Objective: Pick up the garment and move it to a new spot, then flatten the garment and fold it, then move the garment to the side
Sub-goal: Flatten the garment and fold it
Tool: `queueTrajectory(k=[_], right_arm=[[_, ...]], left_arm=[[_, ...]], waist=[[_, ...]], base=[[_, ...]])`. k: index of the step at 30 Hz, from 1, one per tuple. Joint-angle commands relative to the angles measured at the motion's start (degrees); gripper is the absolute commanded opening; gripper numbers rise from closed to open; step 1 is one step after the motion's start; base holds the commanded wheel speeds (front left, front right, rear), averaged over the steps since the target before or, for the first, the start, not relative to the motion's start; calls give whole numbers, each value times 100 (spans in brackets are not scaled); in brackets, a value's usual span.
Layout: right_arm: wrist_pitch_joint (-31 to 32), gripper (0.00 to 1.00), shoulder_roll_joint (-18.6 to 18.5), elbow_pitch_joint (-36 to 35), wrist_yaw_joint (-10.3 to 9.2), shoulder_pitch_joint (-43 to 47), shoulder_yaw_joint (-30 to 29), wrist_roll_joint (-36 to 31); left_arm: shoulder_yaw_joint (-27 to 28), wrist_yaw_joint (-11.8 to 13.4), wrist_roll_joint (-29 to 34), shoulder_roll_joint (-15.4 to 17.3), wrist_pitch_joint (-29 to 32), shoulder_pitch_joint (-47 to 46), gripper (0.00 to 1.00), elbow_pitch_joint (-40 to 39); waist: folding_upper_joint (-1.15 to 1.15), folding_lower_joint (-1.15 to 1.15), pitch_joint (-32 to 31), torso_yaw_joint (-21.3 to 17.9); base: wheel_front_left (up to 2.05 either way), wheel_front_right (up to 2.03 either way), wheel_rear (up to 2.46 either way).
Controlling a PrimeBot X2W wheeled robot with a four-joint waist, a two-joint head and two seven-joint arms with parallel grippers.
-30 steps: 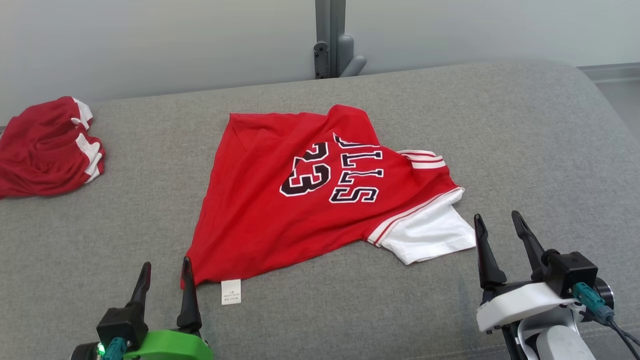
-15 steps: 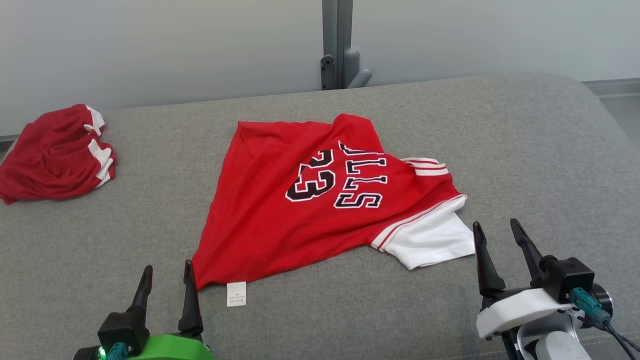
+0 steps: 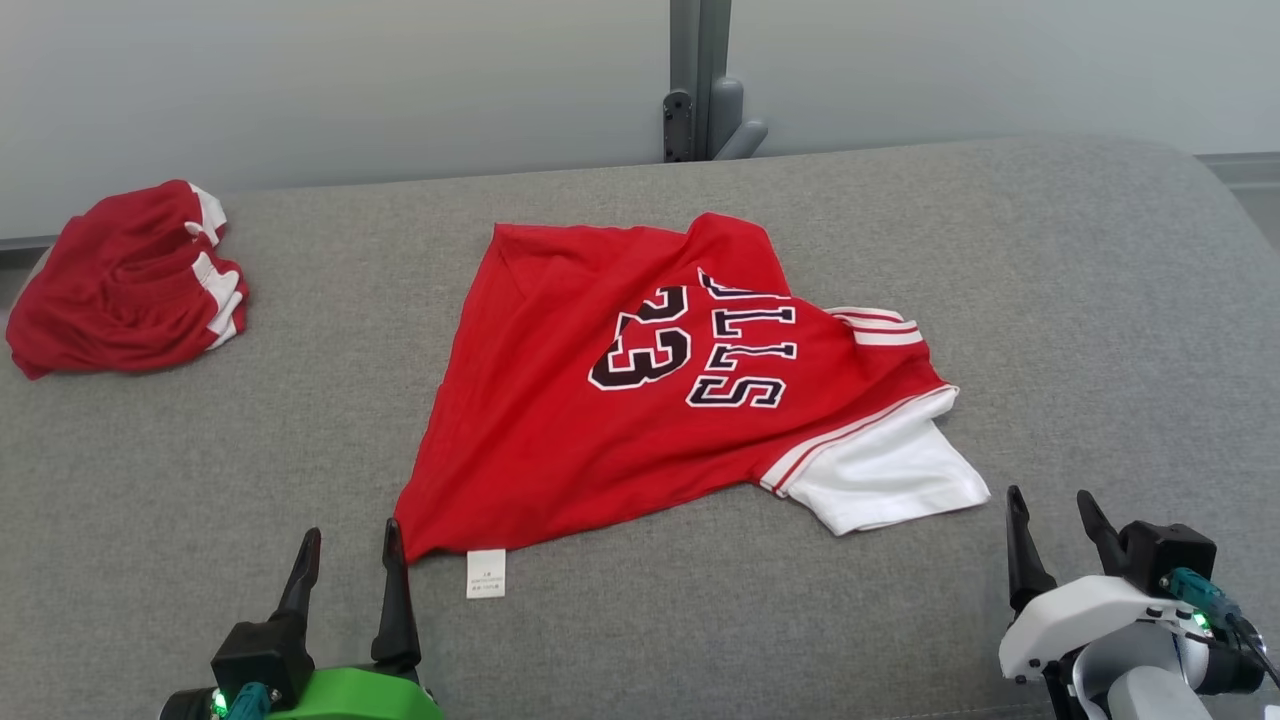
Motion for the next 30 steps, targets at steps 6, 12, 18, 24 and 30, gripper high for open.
queueTrajectory(k=[6, 12, 18, 24, 30], right_arm=[[6, 100, -13, 1080, -8, -755, -255, 45], [-75, 100, -14, 2030, -8, -1364, -304, 201], [-70, 100, -9, 2789, -6, -1708, -198, 364], [-178, 0, 6, 3194, -5, -1915, 95, 727], [-228, 0, -6, 2799, -5, -1821, 341, 1213]], left_arm=[[-19, 42, 35, 9, -3, -182, 100, 30], [-42, 35, 29, 9, -4, -299, 100, 51], [-59, 47, 1, 9, -4, -357, 100, 49], [-30, 73, -1, 9, -4, -358, 100, 48], [-5, 59, 13, 9, -4, -297, 100, 38]], waist=[[0, 0, 311, 300], [0, 0, 541, 491], [0, 0, 628, 551], [0, 0, 647, 510], [0, 0, 607, 348]], base=[[0, 0, 0], [0, 0, 0], [0, 0, 0], [0, 0, 0], [0, 0, 0]])
